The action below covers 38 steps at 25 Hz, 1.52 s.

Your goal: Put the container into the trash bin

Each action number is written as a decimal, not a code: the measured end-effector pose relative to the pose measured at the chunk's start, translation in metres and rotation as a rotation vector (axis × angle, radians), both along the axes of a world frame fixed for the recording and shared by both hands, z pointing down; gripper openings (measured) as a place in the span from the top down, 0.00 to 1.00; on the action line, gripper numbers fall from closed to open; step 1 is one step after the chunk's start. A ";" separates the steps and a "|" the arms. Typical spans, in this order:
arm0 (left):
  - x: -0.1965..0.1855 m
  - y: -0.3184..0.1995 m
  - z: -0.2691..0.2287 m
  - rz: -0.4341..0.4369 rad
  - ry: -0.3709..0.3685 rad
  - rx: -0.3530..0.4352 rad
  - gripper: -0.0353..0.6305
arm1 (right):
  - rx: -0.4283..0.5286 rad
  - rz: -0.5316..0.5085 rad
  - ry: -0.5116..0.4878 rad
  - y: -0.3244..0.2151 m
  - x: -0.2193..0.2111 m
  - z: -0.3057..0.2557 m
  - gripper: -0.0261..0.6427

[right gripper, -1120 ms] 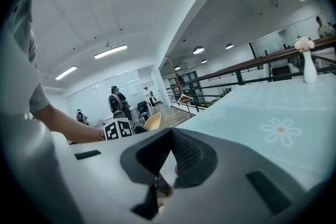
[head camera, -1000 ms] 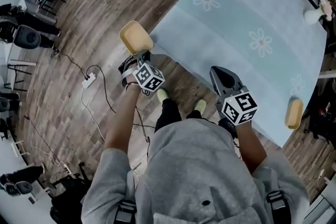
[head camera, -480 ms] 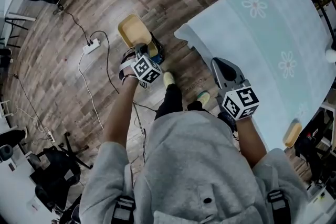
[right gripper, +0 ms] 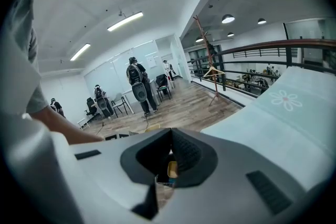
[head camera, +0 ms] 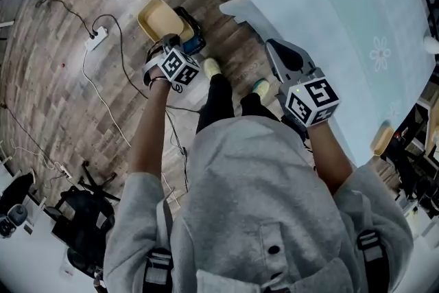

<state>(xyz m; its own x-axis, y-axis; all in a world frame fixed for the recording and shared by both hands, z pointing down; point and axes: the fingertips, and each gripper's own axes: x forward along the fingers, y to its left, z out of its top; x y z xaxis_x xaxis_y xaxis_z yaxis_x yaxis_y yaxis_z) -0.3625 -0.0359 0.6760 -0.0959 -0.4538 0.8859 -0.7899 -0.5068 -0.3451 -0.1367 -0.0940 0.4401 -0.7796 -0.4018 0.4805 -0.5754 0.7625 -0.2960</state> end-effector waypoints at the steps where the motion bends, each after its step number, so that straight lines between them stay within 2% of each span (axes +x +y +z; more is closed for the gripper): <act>1: -0.002 0.000 0.005 0.000 0.005 -0.006 0.90 | -0.005 0.005 0.006 -0.002 -0.002 0.002 0.92; 4: -0.003 -0.001 0.017 -0.003 0.022 -0.016 0.90 | -0.016 0.019 0.021 -0.005 -0.005 0.008 0.92; 7: 0.004 0.003 0.034 -0.037 0.078 -0.052 0.89 | -0.021 0.025 0.040 -0.005 -0.002 0.012 0.92; 8: 0.005 0.006 0.040 -0.054 0.110 -0.080 0.74 | -0.021 0.027 0.042 -0.005 -0.003 0.013 0.92; 9: 0.007 0.011 0.045 -0.070 0.140 -0.108 0.66 | -0.020 0.027 0.043 -0.004 -0.005 0.013 0.92; 12: 0.003 0.020 0.052 -0.077 0.153 -0.142 0.66 | -0.015 0.022 0.044 -0.003 -0.009 0.012 0.92; 21: 0.013 0.008 0.035 -0.012 0.133 -0.111 0.66 | 0.019 0.071 0.033 -0.002 0.007 0.001 0.92; 23: 0.016 -0.002 0.026 -0.003 0.147 -0.094 0.66 | 0.035 0.091 0.028 -0.005 0.016 -0.003 0.92; 26: 0.034 -0.028 0.006 -0.018 0.235 -0.041 0.66 | 0.063 0.148 0.029 -0.012 0.042 -0.013 0.92; 29: 0.059 -0.060 -0.025 -0.041 0.337 0.049 0.67 | 0.097 0.216 0.031 -0.017 0.077 -0.027 0.92; 31: 0.077 -0.079 -0.048 -0.030 0.377 0.115 0.71 | 0.119 0.263 0.033 -0.018 0.104 -0.037 0.92; 34: 0.111 -0.111 -0.080 0.058 0.386 0.201 0.82 | 0.150 0.363 0.035 -0.014 0.148 -0.047 0.92; 38: 0.174 -0.141 -0.109 0.206 0.401 0.251 0.84 | 0.187 0.496 0.043 -0.002 0.206 -0.057 0.92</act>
<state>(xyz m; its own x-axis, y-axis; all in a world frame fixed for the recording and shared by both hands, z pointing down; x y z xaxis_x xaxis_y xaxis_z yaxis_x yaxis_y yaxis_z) -0.1884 -0.1768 0.5670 0.3427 -0.6307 0.6963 -0.7773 -0.6066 -0.1669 0.0696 -0.0962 0.3834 -0.4554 -0.7990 0.3926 -0.8888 0.4332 -0.1494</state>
